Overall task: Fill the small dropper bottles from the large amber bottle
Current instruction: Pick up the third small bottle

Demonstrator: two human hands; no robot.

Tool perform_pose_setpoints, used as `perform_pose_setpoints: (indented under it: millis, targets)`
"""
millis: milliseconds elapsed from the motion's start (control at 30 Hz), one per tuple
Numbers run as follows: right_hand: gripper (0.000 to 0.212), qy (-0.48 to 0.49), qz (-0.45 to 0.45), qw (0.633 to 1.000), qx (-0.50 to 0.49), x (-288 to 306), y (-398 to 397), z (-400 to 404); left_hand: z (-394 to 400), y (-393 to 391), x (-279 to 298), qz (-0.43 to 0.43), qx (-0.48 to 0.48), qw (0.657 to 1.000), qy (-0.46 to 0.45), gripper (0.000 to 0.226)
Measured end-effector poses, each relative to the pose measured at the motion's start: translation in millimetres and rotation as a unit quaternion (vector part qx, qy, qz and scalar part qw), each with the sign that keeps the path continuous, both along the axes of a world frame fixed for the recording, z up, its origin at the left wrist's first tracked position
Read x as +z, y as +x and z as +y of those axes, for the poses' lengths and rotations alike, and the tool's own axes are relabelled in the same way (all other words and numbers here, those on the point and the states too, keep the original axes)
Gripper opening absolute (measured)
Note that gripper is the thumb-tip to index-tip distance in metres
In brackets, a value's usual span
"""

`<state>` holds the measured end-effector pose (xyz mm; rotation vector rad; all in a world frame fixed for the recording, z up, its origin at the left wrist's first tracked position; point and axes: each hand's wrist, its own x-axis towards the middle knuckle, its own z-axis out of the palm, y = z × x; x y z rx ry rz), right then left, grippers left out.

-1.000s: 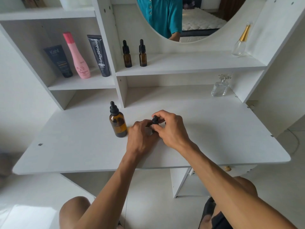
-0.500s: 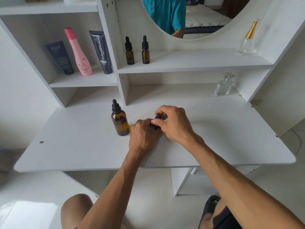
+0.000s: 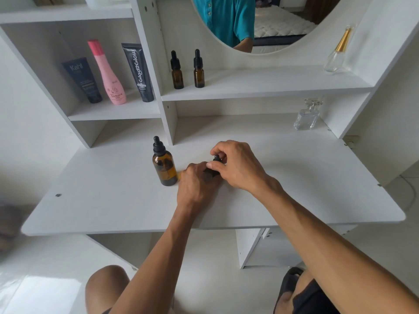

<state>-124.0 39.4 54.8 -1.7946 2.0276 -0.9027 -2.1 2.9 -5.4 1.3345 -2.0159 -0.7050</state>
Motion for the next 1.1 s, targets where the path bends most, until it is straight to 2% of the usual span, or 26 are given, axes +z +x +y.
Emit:
perform_pose_setpoints:
  millis: [100, 300, 467, 600, 733, 900, 1000, 1100]
  targets:
    - [0.03, 0.02, -0.006, 1.0, 0.007, 2, -1, 0, -1, 0, -1, 0.008, -0.004, 1.0, -0.001, 0.023]
    - [0.038, 0.025, 0.001, 1.0, 0.016, 8, -3, 1, -1, 1, -3, 0.017, -0.001, 1.0, -0.011, 0.034]
    - [0.036, 0.038, -0.007, 0.999, 0.027, 11, -6, 1, -2, 1, -6, 0.02, -0.003, 1.0, -0.015, 0.024]
    - [0.04, 0.047, 0.019, 0.998, 0.028, 14, -3, 0, -3, 1, -7, 0.017, 0.0, 1.0, -0.009, 0.034]
    - [0.033, 0.054, 0.022, 0.998, 0.027, 12, -3, -1, -1, 2, -5, 0.021, -0.007, 1.0, -0.009, 0.03]
    - [0.04, 0.069, 0.036, 0.997, 0.027, 12, -2, -2, -1, 2, -4, 0.018, -0.015, 1.0, -0.017, 0.025]
    - [0.036, 0.079, 0.052, 0.995, 0.018, 9, -2, -5, -1, 1, -5, 0.027, -0.009, 0.999, -0.014, 0.032]
    - [0.031, 0.08, 0.053, 0.995, 0.017, 9, -2, -6, 0, 2, -5, 0.04, -0.015, 0.999, -0.015, 0.029]
